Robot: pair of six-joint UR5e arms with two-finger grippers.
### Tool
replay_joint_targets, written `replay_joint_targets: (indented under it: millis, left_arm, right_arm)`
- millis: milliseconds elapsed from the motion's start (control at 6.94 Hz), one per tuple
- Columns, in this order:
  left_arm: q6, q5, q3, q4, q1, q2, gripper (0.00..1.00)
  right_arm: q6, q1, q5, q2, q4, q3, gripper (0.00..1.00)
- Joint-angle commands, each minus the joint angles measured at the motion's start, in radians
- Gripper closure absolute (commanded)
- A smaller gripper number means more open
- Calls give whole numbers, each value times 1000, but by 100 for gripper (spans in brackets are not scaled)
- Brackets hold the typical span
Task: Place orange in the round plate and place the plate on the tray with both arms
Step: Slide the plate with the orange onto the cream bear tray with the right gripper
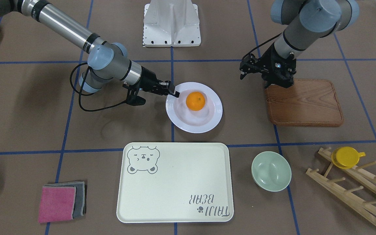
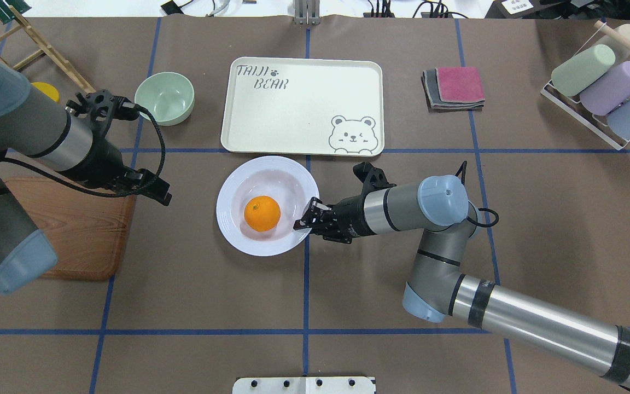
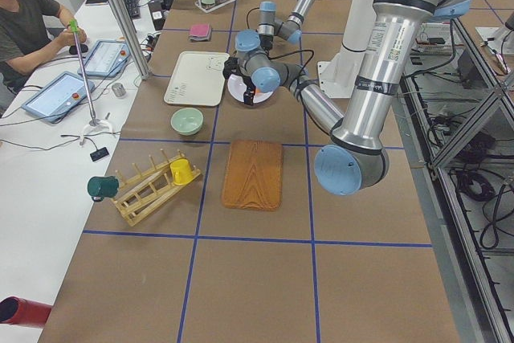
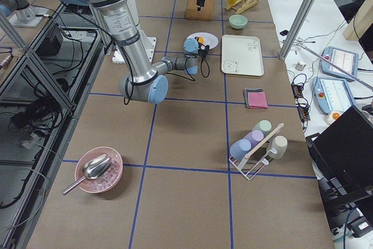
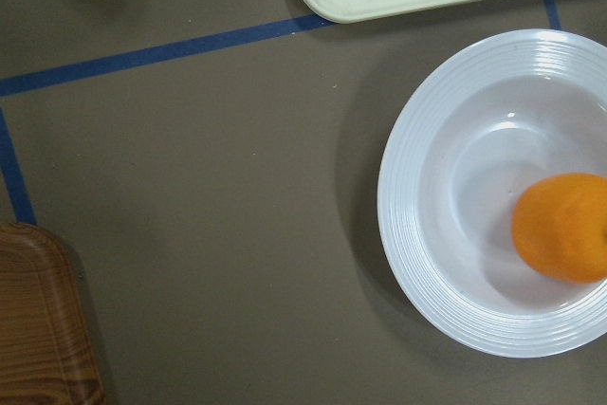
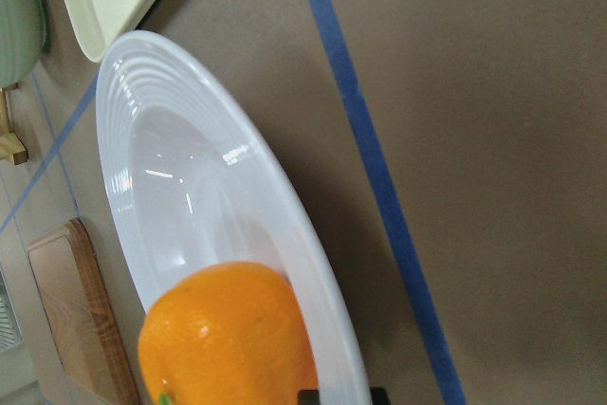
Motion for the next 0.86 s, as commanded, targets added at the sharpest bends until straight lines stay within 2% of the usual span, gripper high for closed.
replay_joint_targets:
  millis: [0,288,720]
  left_arm:
    - [1,-1,-4,-6,-7,13,1]
    - [1,-1,-4,-5,-7,13,1]
    - [1,-1,-5,-5,-8,13,1]
  right_arm:
    - [58,96,72,31,-28,-1,100]
    - [136,164,94,80,-30,-2,100]
    - [176,178,88,108,-27,-2,100]
